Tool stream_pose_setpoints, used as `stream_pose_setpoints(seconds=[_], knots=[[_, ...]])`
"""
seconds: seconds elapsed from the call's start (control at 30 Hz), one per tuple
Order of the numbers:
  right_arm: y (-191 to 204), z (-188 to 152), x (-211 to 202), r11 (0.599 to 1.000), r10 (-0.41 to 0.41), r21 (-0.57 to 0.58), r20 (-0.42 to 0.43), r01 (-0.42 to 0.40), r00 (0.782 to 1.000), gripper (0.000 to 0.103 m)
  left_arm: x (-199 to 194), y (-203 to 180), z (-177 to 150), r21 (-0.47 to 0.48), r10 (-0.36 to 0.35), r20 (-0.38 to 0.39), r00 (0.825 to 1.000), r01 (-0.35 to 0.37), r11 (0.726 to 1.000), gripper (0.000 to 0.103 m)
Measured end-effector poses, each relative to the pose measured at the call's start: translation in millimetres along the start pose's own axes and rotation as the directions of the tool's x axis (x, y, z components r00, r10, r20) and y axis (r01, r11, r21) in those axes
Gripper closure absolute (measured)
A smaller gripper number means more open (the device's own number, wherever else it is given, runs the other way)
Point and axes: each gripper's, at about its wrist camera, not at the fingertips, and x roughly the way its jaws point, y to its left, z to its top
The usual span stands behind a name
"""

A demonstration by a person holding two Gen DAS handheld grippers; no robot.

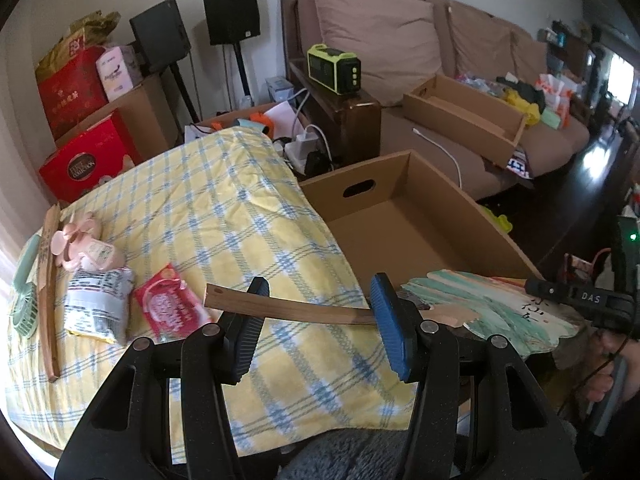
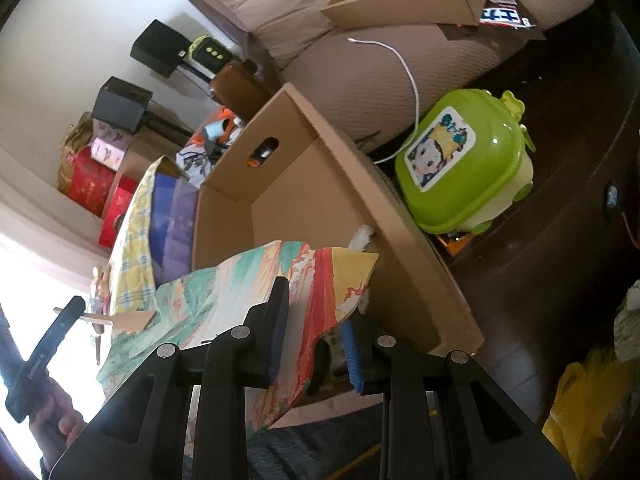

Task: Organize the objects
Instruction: 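Move the painted fan over the open cardboard box with both grippers, then lower the painted fan toward the box interior with both grippers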

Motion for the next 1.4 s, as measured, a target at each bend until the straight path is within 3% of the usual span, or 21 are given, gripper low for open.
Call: stream_pose_setpoints(seconds=[0.9, 1.4], knots=[[-1.3, 7.9, 10.2, 0.999, -0.039, -0.005, 0.003, 0.039, 0.999, 0.078, 20.8, 4.4, 6.5, -0.005, -0.021, -0.008, 1.000, 0.021, 1.000, 0.052], [-2.7, 9.6, 9.6, 1.000, -0.014, 0.013, 0.006, 0.013, 1.000, 0.078, 22.5, 7.0, 6.7, -0.012, -0.026, -0.003, 1.000, 0.026, 1.000, 0.052]])
